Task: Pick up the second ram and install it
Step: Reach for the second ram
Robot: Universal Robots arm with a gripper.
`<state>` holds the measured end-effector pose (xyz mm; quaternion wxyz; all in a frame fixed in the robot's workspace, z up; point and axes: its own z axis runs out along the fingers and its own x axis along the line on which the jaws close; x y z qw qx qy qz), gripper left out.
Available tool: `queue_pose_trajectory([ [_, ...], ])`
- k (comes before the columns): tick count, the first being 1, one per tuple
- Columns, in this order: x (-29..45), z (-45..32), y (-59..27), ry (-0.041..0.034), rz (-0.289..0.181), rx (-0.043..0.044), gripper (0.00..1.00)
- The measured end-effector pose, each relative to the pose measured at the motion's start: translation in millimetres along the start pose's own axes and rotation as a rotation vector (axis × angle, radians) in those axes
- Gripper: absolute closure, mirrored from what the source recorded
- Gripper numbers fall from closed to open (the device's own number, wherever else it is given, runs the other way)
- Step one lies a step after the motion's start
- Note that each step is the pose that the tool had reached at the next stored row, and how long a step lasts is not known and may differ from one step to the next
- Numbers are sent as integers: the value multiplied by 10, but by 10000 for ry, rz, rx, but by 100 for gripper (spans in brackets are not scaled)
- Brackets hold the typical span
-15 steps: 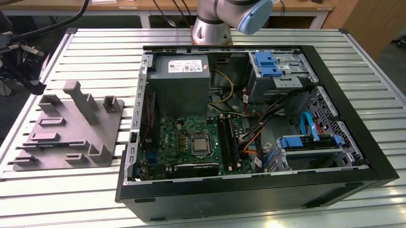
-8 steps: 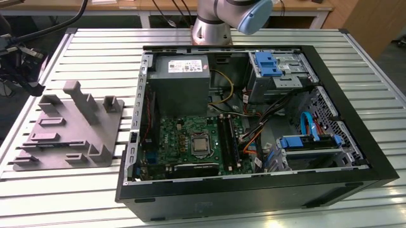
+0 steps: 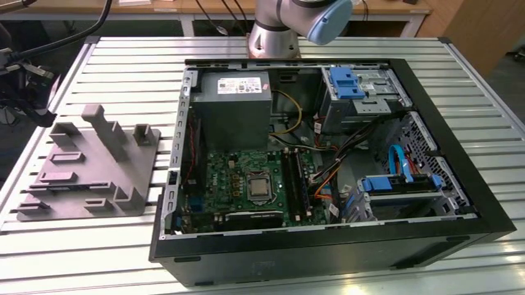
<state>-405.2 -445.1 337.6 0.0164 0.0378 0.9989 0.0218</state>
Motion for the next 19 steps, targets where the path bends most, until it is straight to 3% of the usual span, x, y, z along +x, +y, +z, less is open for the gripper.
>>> queue_pose_trajectory([
  [11, 16, 66, -19, -1, 1, 0, 90],
  [17, 30, 166, -46, 1, -1, 1, 90],
  [19, 68, 202, -69, -1, 2, 0, 90],
])
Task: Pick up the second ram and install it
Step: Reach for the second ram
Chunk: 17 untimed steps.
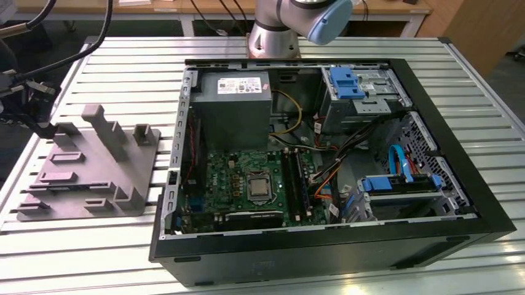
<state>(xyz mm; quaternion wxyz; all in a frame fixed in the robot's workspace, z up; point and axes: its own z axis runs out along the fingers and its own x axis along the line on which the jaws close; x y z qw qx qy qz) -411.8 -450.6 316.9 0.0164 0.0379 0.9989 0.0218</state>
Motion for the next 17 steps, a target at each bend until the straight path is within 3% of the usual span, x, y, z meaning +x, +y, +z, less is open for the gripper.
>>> queue_pose_trajectory([
  [9, 96, 158, -92, 12, -2, -2, 90],
  [11, 96, 180, -106, 114, -23, 12, 90],
  [15, 78, 209, -113, 456, -133, 79, 90],
  [17, 52, 230, -112, 577, -212, 110, 90],
])
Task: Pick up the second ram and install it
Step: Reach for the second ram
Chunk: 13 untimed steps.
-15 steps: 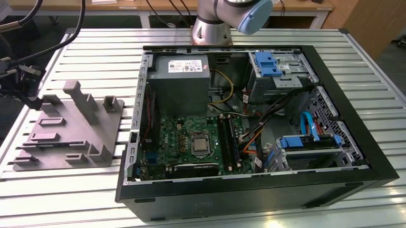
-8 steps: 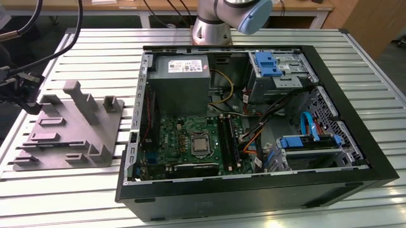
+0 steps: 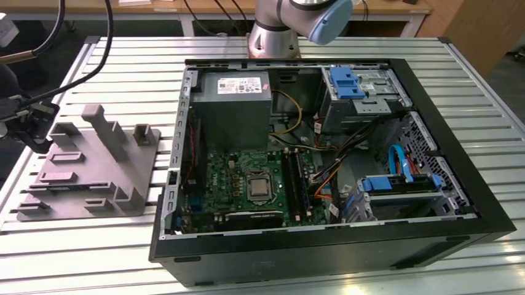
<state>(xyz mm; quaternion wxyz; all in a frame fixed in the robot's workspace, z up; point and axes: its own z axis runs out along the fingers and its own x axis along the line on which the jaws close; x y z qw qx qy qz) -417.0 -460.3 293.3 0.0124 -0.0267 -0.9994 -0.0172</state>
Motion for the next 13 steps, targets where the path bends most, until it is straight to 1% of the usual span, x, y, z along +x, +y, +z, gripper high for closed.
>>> queue_pose_trajectory([
  [1, -11, 11, 0, 16, -28, 25, 90],
  [4, -25, 55, 0, 15, -53, 128, 90],
  [5, -26, 73, 3, 15, -53, 140, 90],
  [13, -29, 219, 2, 15, -55, 143, 90],
])
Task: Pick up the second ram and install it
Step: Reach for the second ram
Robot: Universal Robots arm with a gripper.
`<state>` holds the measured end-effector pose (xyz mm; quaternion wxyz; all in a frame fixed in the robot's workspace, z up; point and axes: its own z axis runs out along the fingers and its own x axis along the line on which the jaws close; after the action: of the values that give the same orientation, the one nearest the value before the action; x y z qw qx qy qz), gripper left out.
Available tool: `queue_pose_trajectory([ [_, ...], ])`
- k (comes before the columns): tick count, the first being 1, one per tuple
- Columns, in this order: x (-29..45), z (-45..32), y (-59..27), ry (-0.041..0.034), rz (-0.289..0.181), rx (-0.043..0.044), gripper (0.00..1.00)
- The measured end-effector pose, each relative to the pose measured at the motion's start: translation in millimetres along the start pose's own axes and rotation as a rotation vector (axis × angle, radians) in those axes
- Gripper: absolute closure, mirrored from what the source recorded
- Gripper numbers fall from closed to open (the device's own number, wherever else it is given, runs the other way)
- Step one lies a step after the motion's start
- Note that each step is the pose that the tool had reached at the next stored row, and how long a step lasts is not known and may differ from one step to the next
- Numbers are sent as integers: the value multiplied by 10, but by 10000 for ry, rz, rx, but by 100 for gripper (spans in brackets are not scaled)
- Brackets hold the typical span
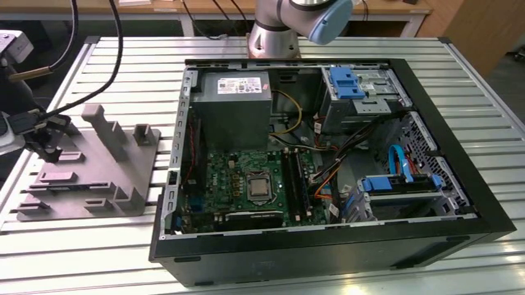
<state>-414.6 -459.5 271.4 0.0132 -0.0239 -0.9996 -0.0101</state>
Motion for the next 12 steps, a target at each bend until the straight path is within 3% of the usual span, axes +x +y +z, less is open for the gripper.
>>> queue_pose_trajectory([
  [12, -5, 211, -4, 9, -3, 2, 90],
])
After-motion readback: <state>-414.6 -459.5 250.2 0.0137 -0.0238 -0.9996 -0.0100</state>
